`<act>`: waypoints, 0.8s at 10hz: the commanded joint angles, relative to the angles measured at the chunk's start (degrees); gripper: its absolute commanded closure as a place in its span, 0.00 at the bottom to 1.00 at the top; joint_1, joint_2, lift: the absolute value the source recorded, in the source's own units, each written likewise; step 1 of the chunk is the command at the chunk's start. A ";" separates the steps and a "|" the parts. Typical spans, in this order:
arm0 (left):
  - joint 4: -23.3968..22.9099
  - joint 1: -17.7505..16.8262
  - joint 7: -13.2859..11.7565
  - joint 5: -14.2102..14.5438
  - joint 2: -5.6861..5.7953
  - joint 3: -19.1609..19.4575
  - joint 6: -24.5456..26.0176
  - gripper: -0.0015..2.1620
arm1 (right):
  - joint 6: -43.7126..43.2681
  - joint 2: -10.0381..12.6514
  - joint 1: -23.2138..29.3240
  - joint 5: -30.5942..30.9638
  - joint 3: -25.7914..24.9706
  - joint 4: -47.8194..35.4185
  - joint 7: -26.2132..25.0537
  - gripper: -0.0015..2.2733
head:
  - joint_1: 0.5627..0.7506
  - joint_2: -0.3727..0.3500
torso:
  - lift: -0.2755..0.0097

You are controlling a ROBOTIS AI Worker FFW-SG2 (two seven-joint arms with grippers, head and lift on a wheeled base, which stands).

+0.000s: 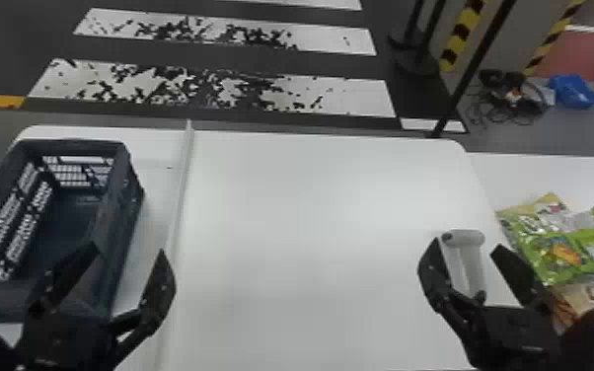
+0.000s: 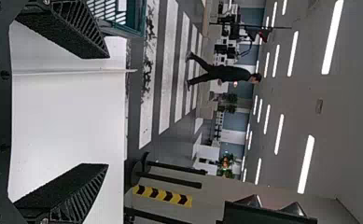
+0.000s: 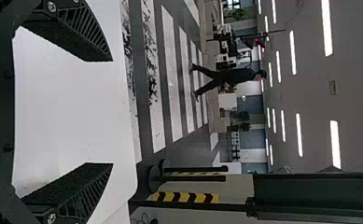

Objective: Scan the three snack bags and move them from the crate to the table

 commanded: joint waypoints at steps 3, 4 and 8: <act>0.01 0.09 0.03 0.00 0.00 0.09 -0.01 0.02 | 0.00 -0.01 -0.09 -0.23 0.00 0.00 0.00 0.04 | 0.70 0.38 | 0.75; 0.01 0.09 0.03 0.00 -0.09 0.17 -0.01 0.02 | 0.00 -0.01 -0.09 -0.23 0.09 0.00 0.00 0.04 | 0.70 0.38 | 0.75; -0.08 0.18 -0.06 0.00 0.00 0.53 -0.19 0.02 | -1.23 -0.10 -0.09 -0.50 0.09 0.00 0.00 0.04 | 0.70 0.38 | 0.75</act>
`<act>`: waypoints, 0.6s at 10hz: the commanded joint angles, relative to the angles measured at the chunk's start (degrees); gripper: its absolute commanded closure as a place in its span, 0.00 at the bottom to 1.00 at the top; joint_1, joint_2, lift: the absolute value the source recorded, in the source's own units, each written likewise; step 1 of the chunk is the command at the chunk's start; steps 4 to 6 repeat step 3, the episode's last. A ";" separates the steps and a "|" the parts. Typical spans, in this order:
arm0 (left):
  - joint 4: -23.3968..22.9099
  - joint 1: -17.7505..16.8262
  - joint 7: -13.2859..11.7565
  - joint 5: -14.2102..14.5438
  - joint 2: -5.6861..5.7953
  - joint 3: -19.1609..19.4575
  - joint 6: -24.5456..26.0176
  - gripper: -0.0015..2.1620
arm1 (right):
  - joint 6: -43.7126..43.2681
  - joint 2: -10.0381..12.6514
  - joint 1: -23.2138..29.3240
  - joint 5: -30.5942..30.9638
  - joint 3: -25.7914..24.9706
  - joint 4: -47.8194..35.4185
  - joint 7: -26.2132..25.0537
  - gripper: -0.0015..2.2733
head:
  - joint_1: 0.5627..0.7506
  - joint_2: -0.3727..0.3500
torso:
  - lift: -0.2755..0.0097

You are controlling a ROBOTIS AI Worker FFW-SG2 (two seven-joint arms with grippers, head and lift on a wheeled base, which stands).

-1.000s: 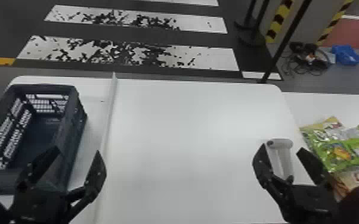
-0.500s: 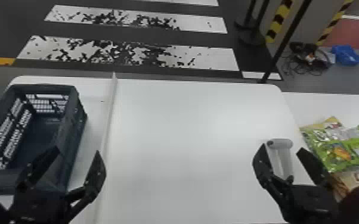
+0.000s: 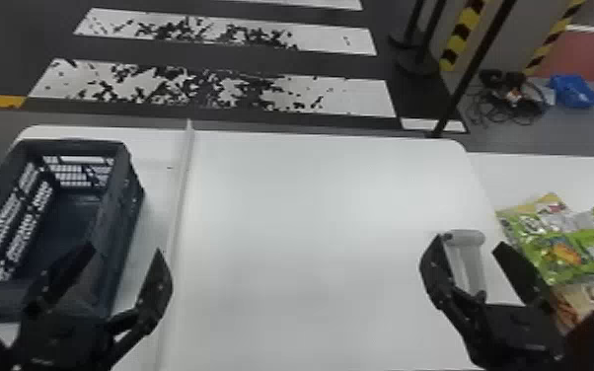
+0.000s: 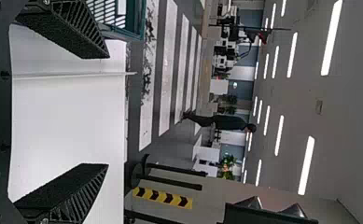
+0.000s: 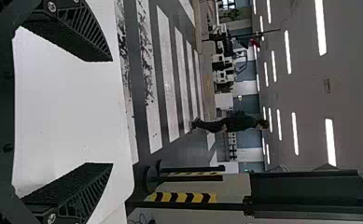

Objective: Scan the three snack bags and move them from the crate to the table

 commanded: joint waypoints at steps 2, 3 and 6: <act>0.01 0.23 0.08 0.00 -0.17 0.19 -0.27 0.02 | -0.62 -0.31 0.09 -0.77 -0.09 0.09 0.09 0.04 | 0.70 0.39 | 0.75; 0.01 0.32 0.08 0.00 -0.17 0.28 -0.27 0.02 | -0.79 -0.40 0.09 -0.95 0.00 0.09 0.09 0.04 | 0.70 0.39 | 0.75; 0.01 0.32 0.08 0.00 -0.17 0.28 -0.27 0.02 | -0.79 -0.40 0.09 -0.95 0.00 0.09 0.09 0.04 | 0.70 0.39 | 0.75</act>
